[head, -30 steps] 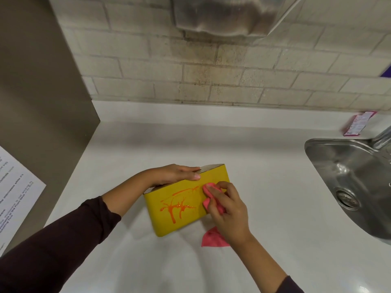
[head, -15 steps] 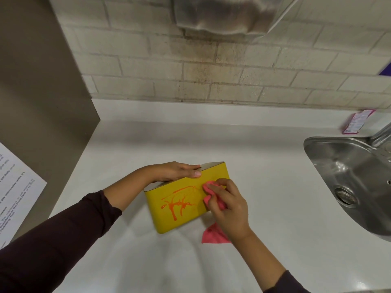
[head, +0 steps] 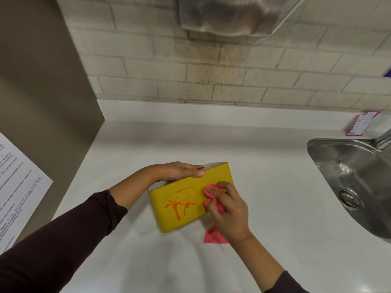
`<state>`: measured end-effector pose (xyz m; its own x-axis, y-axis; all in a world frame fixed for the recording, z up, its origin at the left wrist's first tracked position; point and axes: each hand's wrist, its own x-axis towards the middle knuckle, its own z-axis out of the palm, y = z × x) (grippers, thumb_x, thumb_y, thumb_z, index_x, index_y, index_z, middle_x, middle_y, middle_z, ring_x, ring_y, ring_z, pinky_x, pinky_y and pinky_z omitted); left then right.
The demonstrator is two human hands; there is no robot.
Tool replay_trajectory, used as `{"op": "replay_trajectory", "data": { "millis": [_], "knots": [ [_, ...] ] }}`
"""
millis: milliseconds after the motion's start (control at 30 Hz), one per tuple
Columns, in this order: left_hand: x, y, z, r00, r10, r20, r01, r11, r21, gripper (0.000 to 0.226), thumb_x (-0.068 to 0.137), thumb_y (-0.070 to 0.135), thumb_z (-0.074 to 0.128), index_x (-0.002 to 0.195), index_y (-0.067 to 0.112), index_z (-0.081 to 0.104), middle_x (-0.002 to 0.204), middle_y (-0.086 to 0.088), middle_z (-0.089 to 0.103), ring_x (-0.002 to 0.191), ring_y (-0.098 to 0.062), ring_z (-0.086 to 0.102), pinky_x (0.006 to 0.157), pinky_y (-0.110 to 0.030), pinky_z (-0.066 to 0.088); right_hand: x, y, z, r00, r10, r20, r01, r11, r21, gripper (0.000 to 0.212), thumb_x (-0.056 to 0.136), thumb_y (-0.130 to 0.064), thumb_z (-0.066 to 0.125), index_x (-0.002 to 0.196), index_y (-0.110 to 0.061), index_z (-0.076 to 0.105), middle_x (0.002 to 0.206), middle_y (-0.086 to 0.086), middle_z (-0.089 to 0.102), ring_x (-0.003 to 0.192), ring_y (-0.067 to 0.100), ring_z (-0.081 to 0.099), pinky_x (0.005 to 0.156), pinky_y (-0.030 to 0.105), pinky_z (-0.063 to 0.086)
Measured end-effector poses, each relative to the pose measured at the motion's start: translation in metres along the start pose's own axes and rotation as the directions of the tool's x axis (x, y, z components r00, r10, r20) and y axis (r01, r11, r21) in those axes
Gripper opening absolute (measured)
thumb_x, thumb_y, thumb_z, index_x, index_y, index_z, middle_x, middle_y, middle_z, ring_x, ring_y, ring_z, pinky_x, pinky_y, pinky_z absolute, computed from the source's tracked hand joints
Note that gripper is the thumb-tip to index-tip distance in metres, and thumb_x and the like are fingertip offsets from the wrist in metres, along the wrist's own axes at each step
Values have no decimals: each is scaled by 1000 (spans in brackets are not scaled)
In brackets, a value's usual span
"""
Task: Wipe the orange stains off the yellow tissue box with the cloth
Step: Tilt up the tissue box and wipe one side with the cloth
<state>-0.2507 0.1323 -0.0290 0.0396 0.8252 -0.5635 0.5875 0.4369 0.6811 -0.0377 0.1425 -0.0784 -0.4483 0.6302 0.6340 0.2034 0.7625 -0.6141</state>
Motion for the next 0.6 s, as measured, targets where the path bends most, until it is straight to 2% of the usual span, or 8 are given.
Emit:
{"op": "replay_trajectory", "data": {
  "millis": [33, 100, 200, 300, 400, 500, 600],
  "knots": [
    [0, 0, 0, 1000, -5, -6, 5, 1000, -4, 60, 83, 67, 41, 138, 47, 30, 152, -1, 32, 135, -27, 35, 110, -41, 32, 3, 0, 1, 998, 36, -44, -36, 999, -6, 19, 81, -19, 61, 94, -15, 74, 98, 3, 65, 86, 2, 60, 66, 22, 52],
    [0, 1, 0, 1000, -9, -13, 9, 1000, -21, 60, 82, 67, 40, 138, 48, 30, 152, -1, 33, 134, -26, 38, 109, -42, 34, 8, -5, 7, 991, 89, -99, -91, 996, -19, 19, 80, -19, 60, 91, -13, 75, 96, 3, 64, 83, 2, 58, 65, 13, 48],
    [0, 1, 0, 1000, -5, -11, 4, 999, -40, 64, 78, 72, 43, 136, 49, 32, 151, 1, 35, 132, -24, 40, 110, -43, 35, 9, -18, 21, 991, 105, -80, -107, 994, -14, 21, 80, -19, 60, 96, -14, 72, 103, -4, 57, 78, 4, 57, 67, 0, 37],
    [-1, 1, -1, 1000, 3, 0, -3, 999, -49, 67, 75, 74, 42, 136, 49, 32, 150, 2, 36, 131, -22, 41, 110, -39, 34, 5, -22, 22, 999, 52, 6, -52, 999, 11, 23, 81, -19, 61, 102, -14, 70, 104, 0, 57, 78, 6, 57, 69, 4, 41],
    [-1, 1, 1, 1000, -4, 8, 4, 1000, -21, 71, 71, 78, 41, 136, 51, 30, 152, 2, 32, 135, -24, 35, 111, -40, 30, 2, -15, 9, 998, -13, 61, 12, 1000, 14, 22, 81, -17, 61, 99, -12, 73, 100, 5, 63, 72, 2, 55, 63, 12, 47],
    [-1, 2, 3, 1000, -7, -5, 7, 1000, -7, 74, 68, 79, 39, 136, 53, 28, 153, 1, 31, 136, -26, 35, 112, -43, 30, 3, -13, 3, 999, 43, -13, -43, 999, -6, 23, 81, -19, 58, 92, -10, 75, 96, 8, 65, 79, 3, 58, 65, 12, 48],
    [-2, 2, 4, 1000, -11, -4, 11, 1000, -28, 71, 70, 78, 40, 136, 53, 29, 152, 1, 32, 135, -25, 36, 110, -41, 32, 7, -21, 14, 987, 131, -88, -131, 991, 11, 25, 81, -19, 56, 94, -9, 74, 96, 9, 64, 83, 2, 56, 68, 1, 40]
  ]
}}
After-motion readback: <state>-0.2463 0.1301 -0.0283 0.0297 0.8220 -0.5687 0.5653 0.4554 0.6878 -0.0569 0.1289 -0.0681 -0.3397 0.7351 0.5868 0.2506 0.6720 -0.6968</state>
